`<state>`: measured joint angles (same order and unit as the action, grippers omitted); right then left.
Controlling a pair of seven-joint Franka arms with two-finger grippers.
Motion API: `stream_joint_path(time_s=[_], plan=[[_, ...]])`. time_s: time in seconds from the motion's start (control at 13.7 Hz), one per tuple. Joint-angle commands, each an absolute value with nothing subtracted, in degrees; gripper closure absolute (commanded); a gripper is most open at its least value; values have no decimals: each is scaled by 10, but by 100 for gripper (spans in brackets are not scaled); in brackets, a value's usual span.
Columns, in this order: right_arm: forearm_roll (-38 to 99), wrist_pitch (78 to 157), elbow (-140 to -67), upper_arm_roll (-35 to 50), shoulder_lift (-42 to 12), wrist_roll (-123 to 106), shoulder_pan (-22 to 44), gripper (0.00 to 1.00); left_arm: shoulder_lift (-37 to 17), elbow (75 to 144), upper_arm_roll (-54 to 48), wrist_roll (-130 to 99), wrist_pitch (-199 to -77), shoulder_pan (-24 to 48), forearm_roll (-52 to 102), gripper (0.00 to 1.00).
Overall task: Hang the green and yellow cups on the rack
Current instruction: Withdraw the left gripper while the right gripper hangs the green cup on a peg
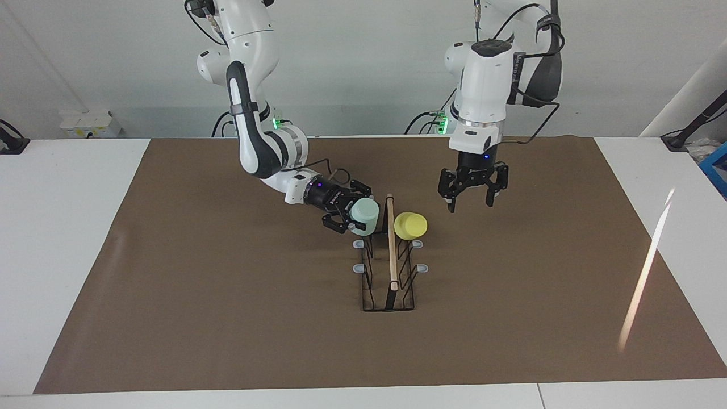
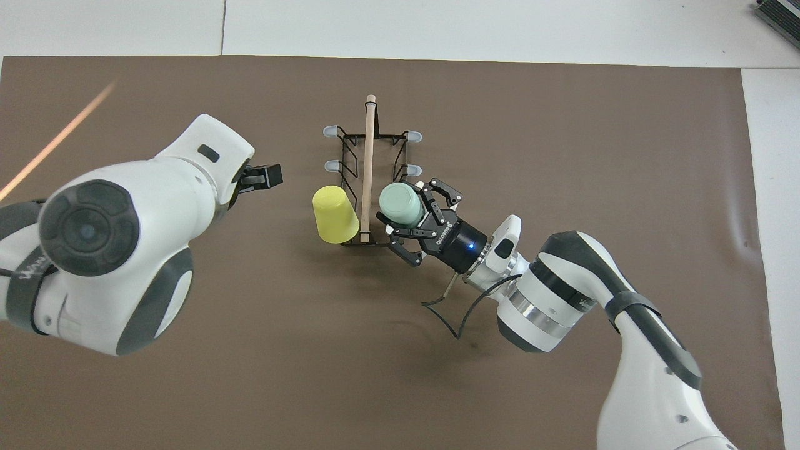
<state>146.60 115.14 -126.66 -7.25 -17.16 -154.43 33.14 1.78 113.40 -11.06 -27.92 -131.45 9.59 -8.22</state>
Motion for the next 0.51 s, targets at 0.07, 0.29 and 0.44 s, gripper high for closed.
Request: stream_joint_path(time_s=[0.07,0.29,0.44], plan=[[1521,1145,-1273,-72,-182,-1571,344,100,19,1083,-41,-74,-1212,97,19,0],[1522,1137,-1280,-72,-187,-1571,341,100,17,1046,5,29,-1131,95,24,0],[1521,1130,-1285,-73,-190,-1573,336,100,16,1015,31,67,-1084,93,24,0]])
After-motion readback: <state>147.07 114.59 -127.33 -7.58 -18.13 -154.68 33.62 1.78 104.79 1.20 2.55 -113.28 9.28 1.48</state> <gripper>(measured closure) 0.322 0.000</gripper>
